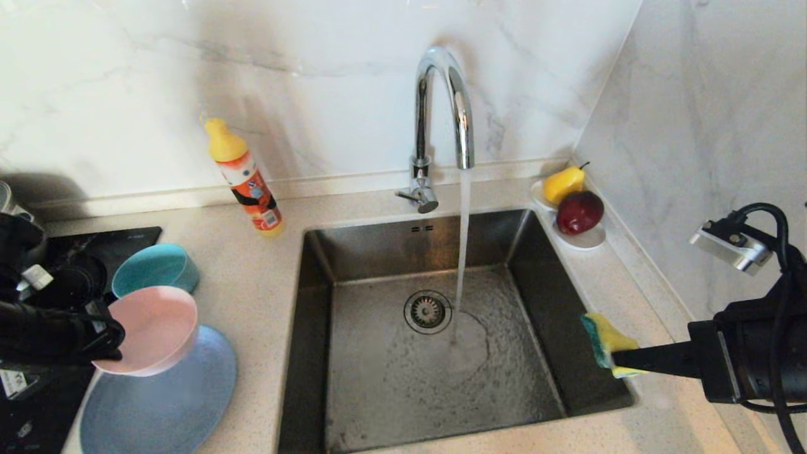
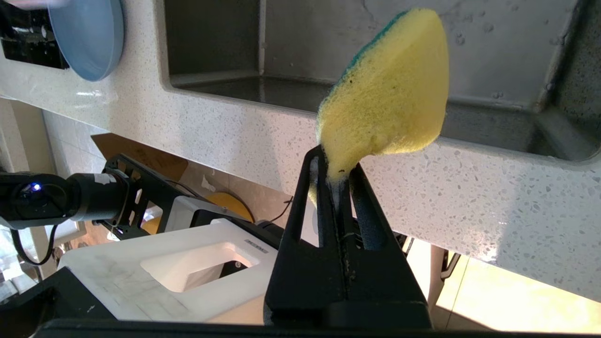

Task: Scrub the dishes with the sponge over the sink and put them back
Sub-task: Wash the bowl

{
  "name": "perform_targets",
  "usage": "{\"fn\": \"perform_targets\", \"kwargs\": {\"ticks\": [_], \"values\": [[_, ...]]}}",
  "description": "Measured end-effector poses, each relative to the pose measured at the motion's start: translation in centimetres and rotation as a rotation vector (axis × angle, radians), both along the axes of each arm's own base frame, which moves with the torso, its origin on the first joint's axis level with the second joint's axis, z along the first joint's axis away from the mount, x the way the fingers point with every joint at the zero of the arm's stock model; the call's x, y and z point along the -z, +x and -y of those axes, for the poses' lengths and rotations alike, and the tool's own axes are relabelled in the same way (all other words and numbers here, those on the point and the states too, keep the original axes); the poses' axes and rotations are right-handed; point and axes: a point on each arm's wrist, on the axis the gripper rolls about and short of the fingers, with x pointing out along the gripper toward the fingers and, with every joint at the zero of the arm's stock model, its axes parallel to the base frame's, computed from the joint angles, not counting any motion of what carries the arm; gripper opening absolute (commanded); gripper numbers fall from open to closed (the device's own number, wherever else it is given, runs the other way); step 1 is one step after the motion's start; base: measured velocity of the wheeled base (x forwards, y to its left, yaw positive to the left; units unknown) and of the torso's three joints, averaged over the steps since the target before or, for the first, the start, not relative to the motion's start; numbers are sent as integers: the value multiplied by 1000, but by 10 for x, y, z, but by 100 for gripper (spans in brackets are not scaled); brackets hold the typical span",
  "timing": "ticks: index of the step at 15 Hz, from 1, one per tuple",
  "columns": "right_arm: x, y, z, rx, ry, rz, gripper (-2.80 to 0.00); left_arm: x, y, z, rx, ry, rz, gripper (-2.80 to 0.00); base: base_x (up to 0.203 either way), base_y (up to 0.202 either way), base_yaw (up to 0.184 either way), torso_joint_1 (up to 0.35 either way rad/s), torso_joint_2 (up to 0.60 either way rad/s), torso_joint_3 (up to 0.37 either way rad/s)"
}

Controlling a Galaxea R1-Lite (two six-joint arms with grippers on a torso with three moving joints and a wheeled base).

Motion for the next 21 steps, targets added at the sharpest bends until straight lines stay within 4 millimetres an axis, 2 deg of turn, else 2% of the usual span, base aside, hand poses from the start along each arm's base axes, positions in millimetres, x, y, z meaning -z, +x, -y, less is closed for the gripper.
{"fn": "perform_targets", "kwargs": {"ticks": [3,5,9,14,21], "values": [[1,-1,0,1,-2,-4,-280,-43,-17,10,53,-32,95,-280,0,0,0,0,0,0],[1,-2,1,1,-1,-2,-280,-61,-25,26,136,-44,163,-280,0,0,0,0,0,0],[-4,-1,1,2,10,23,-280,-74,-27,72,347,-10,225,-280,0,0,0,0,0,0],[-4,0,0,3,18,43,-280,-61,-4,151,568,37,224,-280,0,0,0,0,0,0],[-5,-4,3,4,23,54,-280,-20,60,245,685,-23,163,-280,0,0,0,0,0,0]]}}
